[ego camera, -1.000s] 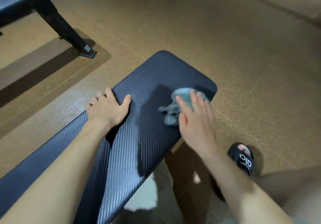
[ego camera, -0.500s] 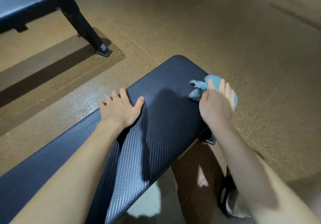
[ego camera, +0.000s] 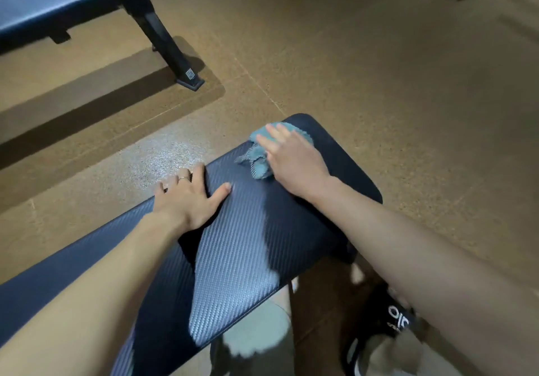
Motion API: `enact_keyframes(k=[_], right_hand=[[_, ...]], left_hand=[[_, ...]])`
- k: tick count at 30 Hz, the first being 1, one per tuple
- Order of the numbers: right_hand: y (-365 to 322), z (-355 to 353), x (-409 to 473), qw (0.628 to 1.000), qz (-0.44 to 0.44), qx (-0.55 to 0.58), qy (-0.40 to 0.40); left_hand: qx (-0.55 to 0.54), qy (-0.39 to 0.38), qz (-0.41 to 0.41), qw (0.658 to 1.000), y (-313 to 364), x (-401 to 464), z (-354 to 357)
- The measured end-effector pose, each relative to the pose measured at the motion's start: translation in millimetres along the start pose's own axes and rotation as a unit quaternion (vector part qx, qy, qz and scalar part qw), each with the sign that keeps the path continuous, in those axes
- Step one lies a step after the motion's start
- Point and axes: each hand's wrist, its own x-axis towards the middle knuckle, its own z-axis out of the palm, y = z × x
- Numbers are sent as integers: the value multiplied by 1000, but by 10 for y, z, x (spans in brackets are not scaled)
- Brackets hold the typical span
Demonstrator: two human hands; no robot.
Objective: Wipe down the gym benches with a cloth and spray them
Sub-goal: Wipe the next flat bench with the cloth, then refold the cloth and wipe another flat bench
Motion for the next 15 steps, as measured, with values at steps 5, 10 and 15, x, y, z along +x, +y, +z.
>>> enact_keyframes(k=[5, 10, 15], right_hand=[[576, -448, -191, 960, 224, 144, -81], [509, -1490, -463, 930, 267, 221, -123], [449, -2900, -445, 839, 302, 432, -136]], left_hand=[[38, -65, 4, 997, 422, -302, -742], [-148, -135, 25, 979, 1171, -756, -1754], [-337, -162, 21, 927, 1801, -1243, -2879]])
